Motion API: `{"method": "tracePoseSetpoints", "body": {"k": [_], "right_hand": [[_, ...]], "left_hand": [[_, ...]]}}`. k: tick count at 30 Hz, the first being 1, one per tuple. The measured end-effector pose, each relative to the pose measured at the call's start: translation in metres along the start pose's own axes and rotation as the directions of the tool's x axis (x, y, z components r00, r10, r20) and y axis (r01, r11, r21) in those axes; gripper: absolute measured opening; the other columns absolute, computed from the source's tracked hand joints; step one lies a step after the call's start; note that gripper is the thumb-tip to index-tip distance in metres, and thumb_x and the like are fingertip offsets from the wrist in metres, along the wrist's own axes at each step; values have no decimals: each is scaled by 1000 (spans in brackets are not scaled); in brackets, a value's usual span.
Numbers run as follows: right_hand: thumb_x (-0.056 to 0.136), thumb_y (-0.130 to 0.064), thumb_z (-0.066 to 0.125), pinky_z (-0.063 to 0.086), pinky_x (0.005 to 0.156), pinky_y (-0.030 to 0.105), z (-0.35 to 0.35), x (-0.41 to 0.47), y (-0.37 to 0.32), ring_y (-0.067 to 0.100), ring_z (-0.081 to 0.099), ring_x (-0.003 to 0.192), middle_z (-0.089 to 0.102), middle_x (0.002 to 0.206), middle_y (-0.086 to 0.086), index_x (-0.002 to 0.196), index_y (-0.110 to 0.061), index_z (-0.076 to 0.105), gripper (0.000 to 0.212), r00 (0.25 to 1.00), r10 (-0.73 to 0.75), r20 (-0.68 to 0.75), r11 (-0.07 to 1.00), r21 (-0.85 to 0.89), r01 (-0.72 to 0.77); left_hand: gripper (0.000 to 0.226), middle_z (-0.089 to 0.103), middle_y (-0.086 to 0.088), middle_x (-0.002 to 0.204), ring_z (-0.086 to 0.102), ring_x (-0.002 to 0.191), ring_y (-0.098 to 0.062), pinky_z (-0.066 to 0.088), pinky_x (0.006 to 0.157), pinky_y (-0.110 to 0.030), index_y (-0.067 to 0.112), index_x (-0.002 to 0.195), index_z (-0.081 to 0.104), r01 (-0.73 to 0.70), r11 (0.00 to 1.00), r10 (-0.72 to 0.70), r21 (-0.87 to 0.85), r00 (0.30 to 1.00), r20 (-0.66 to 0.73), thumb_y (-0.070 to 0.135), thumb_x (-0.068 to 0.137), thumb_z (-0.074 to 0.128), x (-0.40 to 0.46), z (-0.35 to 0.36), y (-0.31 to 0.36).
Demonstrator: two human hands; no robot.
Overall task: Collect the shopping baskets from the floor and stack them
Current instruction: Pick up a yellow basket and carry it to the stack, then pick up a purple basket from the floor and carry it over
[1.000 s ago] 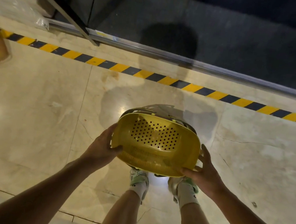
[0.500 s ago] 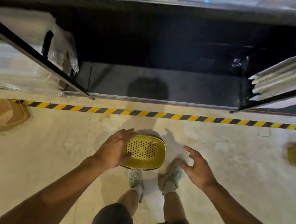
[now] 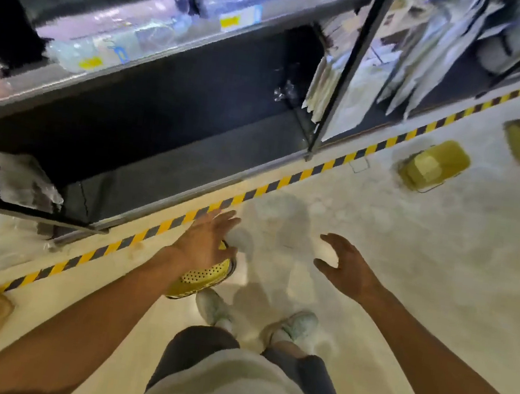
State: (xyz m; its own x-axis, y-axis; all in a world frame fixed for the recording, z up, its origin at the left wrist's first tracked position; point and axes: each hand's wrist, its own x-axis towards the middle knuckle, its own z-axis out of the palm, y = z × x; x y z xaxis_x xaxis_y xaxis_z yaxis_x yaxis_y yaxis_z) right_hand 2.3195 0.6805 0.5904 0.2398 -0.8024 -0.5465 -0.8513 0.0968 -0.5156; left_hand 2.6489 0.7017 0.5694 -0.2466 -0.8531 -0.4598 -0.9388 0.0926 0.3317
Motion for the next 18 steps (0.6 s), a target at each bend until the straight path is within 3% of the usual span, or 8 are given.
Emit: {"method": "tracePoseSetpoints", "body": {"k": [4, 8, 18], "right_hand": [[94, -33, 67, 25, 113, 27, -53, -55, 91, 23, 36, 143, 40, 155, 7, 148, -15, 43, 62, 990, 106, -97, 992, 74, -99], [94, -36, 65, 25, 113, 27, -95, -121, 183, 24, 36, 142, 40, 155, 8, 149, -14, 42, 64, 941, 269, -205, 955, 184, -233], [94, -47, 61, 25, 117, 37, -127, -259, 340, 25, 28, 146, 29, 160, 6, 153, -20, 33, 71, 653, 685, -322, 695, 555, -456]], "left_hand": [[76, 14, 4, 168, 9, 155, -21, 10, 125, -37, 26, 158, 26, -117, 991, 108, 67, 986, 126, 53, 95, 56, 51, 3, 109], [74, 13, 5, 168, 9, 155, -21, 10, 124, -35, 27, 159, 23, -326, 933, 287, 152, 930, 231, 52, 97, 54, 101, 10, 229], [76, 9, 5, 168, 5, 155, -19, 8, 124, -33, 25, 160, 20, -731, 627, 588, 268, 670, 452, 52, 97, 54, 199, 30, 492]]}}
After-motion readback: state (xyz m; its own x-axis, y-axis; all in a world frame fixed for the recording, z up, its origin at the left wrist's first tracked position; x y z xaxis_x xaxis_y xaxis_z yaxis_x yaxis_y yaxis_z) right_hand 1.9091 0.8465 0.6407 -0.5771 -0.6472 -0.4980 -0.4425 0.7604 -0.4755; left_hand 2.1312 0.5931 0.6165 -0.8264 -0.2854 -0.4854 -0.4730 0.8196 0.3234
